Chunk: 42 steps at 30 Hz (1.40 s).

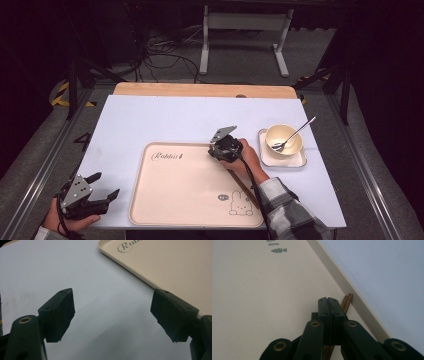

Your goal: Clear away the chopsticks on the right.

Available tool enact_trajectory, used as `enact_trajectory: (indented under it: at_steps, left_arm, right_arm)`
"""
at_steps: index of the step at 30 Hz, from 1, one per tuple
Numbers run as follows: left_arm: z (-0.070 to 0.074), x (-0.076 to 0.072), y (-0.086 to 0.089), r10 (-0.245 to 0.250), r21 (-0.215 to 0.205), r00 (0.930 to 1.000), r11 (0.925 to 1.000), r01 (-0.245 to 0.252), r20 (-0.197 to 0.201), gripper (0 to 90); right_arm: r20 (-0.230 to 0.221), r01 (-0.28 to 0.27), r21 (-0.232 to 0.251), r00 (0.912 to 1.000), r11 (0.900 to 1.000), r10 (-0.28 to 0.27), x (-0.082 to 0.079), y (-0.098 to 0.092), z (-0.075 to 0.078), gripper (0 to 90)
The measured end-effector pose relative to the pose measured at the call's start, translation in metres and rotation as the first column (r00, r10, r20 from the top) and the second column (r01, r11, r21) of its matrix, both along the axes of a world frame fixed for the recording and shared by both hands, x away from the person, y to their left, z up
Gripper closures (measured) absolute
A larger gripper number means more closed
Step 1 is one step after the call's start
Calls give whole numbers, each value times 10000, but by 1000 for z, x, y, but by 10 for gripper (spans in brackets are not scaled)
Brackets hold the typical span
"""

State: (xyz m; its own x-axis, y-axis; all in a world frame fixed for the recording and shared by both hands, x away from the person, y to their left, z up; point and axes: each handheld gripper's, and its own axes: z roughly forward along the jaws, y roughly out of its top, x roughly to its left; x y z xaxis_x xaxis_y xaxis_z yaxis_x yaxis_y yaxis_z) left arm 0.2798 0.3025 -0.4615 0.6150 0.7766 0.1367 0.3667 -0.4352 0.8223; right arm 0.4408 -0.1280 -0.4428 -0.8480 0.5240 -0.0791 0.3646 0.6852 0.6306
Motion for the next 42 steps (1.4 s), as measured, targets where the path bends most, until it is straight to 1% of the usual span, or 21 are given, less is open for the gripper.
enact_trajectory:
  at_steps: [2, 4, 7, 11, 13, 16, 18, 20, 22, 23, 24, 26, 31, 35, 37, 39, 42]
  left_arm:
    - [0, 0, 0, 8, -6, 10000, 10000, -8, -4, 204]
    - [0, 0, 0, -1, 8, 10000, 10000, 1, -15, 204]
    - [0, 0, 0, -3, 3, 10000, 10000, 3, 4, 204]
    - [0, 0, -1, -35, 14, 10000, 10000, 35, -32, 203]
    - [0, 0, -1, -6, 74, 10000, 10000, 6, -45, 202]
    - [0, 0, -1, -8, 20, 10000, 10000, 8, -18, 201]
    - [0, 0, -1, -23, 28, 10000, 10000, 23, -32, 201]
    - [1, -1, -1, -19, 90, 10000, 10000, 19, 0, 201]
    - [1, -1, -1, 4, 81, 10000, 10000, -4, 7, 201]
    - [1, -1, -1, -15, 55, 10000, 10000, 15, 16, 201]
    - [1, -1, -1, -8, 94, 10000, 10000, 7, 40, 201]
    - [1, -1, -1, -12, 123, 10000, 9999, 11, 48, 201]
    - [1, -1, -1, -5, 75, 10000, 10000, 5, 46, 201]
    - [2, -2, 0, -9, 85, 10000, 10000, 8, 60, 201]
    - [2, -2, 0, 5, 103, 10000, 9999, -5, 53, 201]
    - [2, -1, -1, 10, 124, 10000, 9999, -11, 59, 201]
    - [2, -2, 0, 49, 137, 10000, 9999, -50, 64, 203]
  right_arm:
    - [-45, 166, 17, 9999, 9999, -166, -1, -6, 0, 900]
    - [12, 305, -52, 9995, 9995, -305, -3, -9, 1, 900]
    - [141, 397, -97, 9991, 9992, -396, -6, -17, 0, 900]
    - [317, 609, -293, 9977, 9977, -600, -11, -27, 1, 900]
    - [417, 774, -365, 9962, 9963, -759, -12, -32, 1, 900]
    - [434, 976, -256, 9944, 9949, -965, -14, -39, 0, 900]
    - [540, 1063, -372, 9931, 9936, -1042, -15, -44, 1, 900]
    - [576, 1164, -366, 9918, 9925, -1142, -16, -49, 0, 900]
    - [624, 1289, -410, 9900, 9908, -1262, -18, -55, 1, 896]
    - [624, 1289, -410, 9900, 9908, -1262, -18, -55, 1, 896]
    - [696, 1358, -520, 9888, 9894, -1321, -21, -60, 1, 894]
    - [709, 1405, -526, 9881, 9887, -1367, -21, -62, 1, 893]
    - [797, 1834, -606, 9807, 9812, -1784, -25, -78, 1, 893]
    - [792, 1991, -471, 9776, 9789, -1950, -26, -86, 1, 891]
    - [794, 1999, -482, 9774, 9786, -1957, -26, -88, 1, 887]
    - [752, 2079, -347, 9759, 9775, -2048, -26, -90, 1, 875]
    - [765, 2125, -336, 9748, 9766, -2095, -26, -90, 1, 863]
